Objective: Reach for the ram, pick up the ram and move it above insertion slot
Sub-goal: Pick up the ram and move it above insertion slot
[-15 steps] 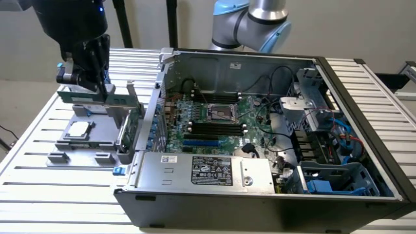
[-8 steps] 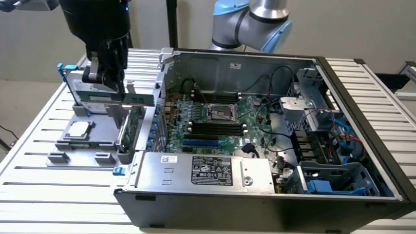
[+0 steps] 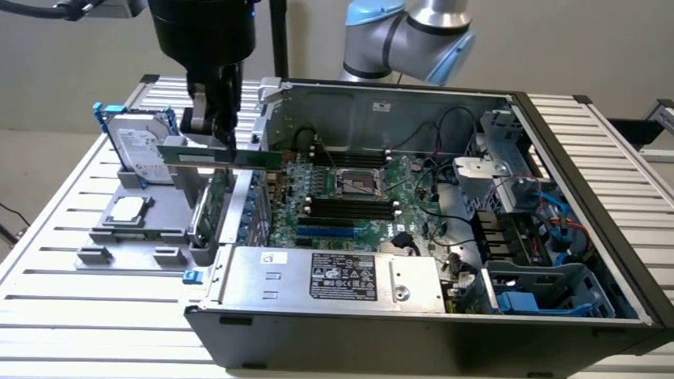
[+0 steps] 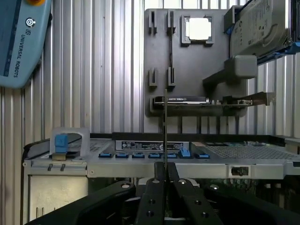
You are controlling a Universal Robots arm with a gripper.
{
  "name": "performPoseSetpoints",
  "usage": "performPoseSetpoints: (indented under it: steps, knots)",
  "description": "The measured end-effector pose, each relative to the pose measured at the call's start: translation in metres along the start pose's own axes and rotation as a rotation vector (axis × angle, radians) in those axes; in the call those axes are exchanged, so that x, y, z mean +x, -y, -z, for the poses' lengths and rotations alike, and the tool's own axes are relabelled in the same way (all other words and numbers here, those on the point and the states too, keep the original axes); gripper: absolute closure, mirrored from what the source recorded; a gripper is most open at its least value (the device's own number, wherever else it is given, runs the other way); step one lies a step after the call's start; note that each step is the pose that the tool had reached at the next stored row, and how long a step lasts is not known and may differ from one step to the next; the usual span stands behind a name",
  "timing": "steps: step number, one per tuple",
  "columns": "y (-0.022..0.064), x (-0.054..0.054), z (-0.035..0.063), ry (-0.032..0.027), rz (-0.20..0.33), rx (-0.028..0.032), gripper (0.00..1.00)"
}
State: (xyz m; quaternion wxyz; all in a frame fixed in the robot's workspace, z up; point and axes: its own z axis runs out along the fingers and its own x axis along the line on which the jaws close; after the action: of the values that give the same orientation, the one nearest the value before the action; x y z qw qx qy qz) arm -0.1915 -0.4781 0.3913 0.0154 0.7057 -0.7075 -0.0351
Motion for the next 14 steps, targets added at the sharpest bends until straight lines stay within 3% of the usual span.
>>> performPoseSetpoints:
  steps: [9,14]
  knots:
    - [0.0409,0.000,0.0033,0.0080,0.010,-0.0002,0.87]
    - [0.0635,0.000,0.0050,0.0096,0.013,-0.0004,0.87]
